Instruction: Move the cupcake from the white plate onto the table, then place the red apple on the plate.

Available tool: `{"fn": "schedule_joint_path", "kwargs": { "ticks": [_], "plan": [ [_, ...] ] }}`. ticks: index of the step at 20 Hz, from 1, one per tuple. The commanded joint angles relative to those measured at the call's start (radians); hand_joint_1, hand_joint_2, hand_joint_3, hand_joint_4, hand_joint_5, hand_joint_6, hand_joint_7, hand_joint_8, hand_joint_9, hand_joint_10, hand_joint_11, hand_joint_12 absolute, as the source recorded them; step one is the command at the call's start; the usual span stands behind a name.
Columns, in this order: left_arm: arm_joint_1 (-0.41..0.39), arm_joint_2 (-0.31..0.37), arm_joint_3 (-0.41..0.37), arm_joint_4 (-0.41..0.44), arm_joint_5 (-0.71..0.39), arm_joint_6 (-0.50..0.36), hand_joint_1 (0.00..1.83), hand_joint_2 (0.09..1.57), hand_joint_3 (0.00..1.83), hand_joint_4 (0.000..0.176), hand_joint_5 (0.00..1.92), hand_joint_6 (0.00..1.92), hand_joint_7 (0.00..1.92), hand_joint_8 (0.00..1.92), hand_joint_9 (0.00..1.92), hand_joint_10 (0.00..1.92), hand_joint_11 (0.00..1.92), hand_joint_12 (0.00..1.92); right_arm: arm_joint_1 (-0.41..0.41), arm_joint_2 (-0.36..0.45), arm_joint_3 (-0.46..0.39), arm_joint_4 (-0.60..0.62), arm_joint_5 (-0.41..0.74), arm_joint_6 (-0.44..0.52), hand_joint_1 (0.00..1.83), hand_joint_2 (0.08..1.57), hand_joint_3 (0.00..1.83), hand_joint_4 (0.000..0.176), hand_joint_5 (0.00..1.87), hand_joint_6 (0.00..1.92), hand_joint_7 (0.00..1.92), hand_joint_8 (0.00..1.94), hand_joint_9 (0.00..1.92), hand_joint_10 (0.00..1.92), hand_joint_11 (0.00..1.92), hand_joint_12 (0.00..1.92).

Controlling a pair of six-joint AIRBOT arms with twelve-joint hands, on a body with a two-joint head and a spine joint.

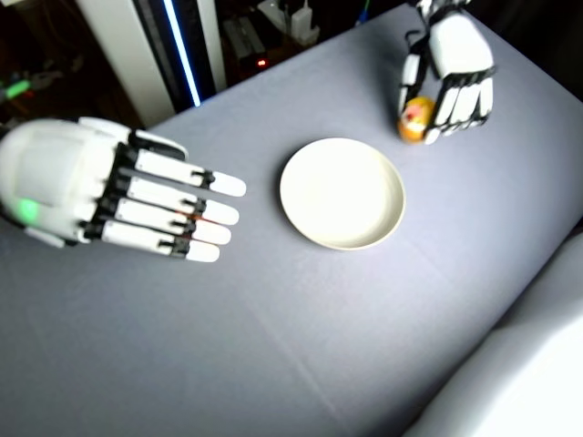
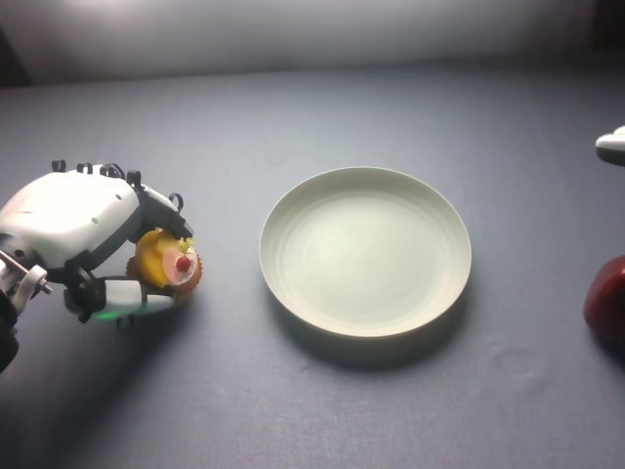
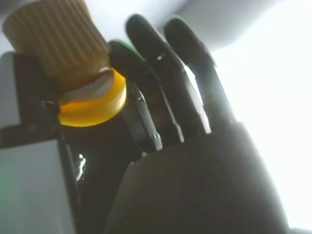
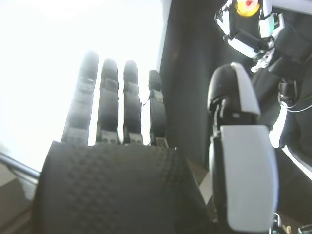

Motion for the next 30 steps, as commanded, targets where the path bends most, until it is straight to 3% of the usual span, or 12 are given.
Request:
{"fn": "schedule_joint_path", "kwargs": {
  "ticks": [1,4,7,10,12,18,20,22,24,25,26,30],
  "plan": [
    [0.003,0.011,-0.003,0.005,-0.088,0.008,1.19,0.98,0.0,0.0,0.89,0.07,0.84,0.1,0.74,0.25,0.36,1.07,0.009,0.015,0.006,0.024,0.1,0.007,0.76,1.11,0.0,0.027,0.36,0.01,0.37,0.01,0.34,0.02,0.17,0.55],
    [0.025,0.03,-0.021,-0.008,-0.109,0.012,1.17,0.98,0.0,0.004,0.81,0.0,0.84,0.02,0.78,0.17,0.24,1.42,0.009,0.02,0.007,0.009,0.072,0.008,0.73,1.09,0.0,0.021,0.34,0.0,0.34,0.0,0.32,0.0,0.03,0.68],
    [0.048,0.053,-0.048,-0.01,-0.142,0.012,1.18,0.97,0.0,0.0,0.77,0.0,0.78,0.0,0.74,0.18,0.27,1.33,0.009,0.026,0.009,-0.004,0.048,0.012,0.69,1.06,0.0,0.016,0.35,0.0,0.34,0.0,0.33,0.01,0.05,0.74],
    [0.058,0.079,-0.081,0.01,-0.192,0.012,0.92,0.91,0.0,0.152,0.37,0.0,0.39,0.0,0.47,0.02,0.07,1.12,0.009,0.044,0.009,-0.033,0.008,0.017,0.77,0.97,0.0,0.007,0.34,0.0,0.32,0.0,0.35,0.01,0.07,0.75],
    [0.058,0.095,-0.106,0.034,-0.233,0.012,0.85,0.89,0.0,0.175,0.22,0.0,0.25,0.0,0.32,0.0,0.0,0.96,0.009,0.049,0.013,-0.055,-0.033,0.019,0.8,0.93,0.0,0.021,0.33,0.0,0.32,0.0,0.35,0.01,0.07,0.75],
    [0.068,0.134,-0.174,0.095,-0.354,0.01,0.77,0.81,0.0,0.176,0.0,0.0,0.0,0.0,0.0,0.0,0.0,0.01,0.052,0.028,0.042,-0.124,-0.171,0.02,0.88,0.79,0.0,0.05,0.33,0.0,0.36,0.0,0.45,0.0,0.21,0.77],
    [0.077,0.143,-0.189,0.108,-0.386,-0.002,0.74,0.8,0.0,0.176,0.0,0.0,0.0,0.0,0.0,0.0,0.11,0.05,0.084,0.011,0.052,-0.165,-0.221,0.02,0.98,0.77,0.0,0.049,0.41,0.0,0.44,0.0,0.53,0.01,0.32,0.71],
    [0.093,0.155,-0.203,0.113,-0.423,-0.02,0.67,0.82,0.0,0.176,0.01,0.0,0.0,0.0,0.06,0.0,0.02,0.68,0.129,-0.018,0.068,-0.21,-0.275,0.02,1.07,0.83,0.0,0.037,0.53,0.0,0.52,0.0,0.7,0.02,0.49,0.87],
    [0.104,0.169,-0.213,0.112,-0.442,-0.021,0.69,0.83,0.0,0.176,0.03,0.0,0.0,0.0,0.07,0.0,0.0,0.78,0.169,-0.041,0.084,-0.238,-0.325,0.005,1.16,0.93,0.0,0.0,0.67,0.01,0.67,0.01,0.94,0.07,0.74,0.97],
    [0.108,0.175,-0.217,0.112,-0.447,-0.021,0.74,0.84,0.0,0.176,0.04,0.0,0.0,0.0,0.05,0.0,0.0,0.71,0.176,-0.042,0.084,-0.237,-0.328,-0.006,1.44,0.98,0.01,0.0,0.91,0.01,1.07,0.57,1.11,0.61,0.92,1.05],
    [0.116,0.186,-0.224,0.112,-0.46,-0.021,0.76,0.85,0.0,0.176,0.05,0.0,0.0,0.0,0.05,0.0,0.0,0.72,0.193,-0.04,0.085,-0.234,-0.315,-0.01,1.4,1.07,0.01,0.0,0.98,0.83,1.05,0.81,1.07,1.06,0.88,1.13],
    [0.127,0.187,-0.23,0.107,-0.474,-0.021,0.81,0.86,0.0,0.176,0.06,0.0,0.0,0.0,0.03,0.0,0.0,0.59,0.283,-0.039,0.085,-0.234,-0.243,-0.032,1.18,1.21,0.01,0.003,0.85,1.2,0.77,1.36,0.77,1.45,0.72,1.74]
  ]
}}
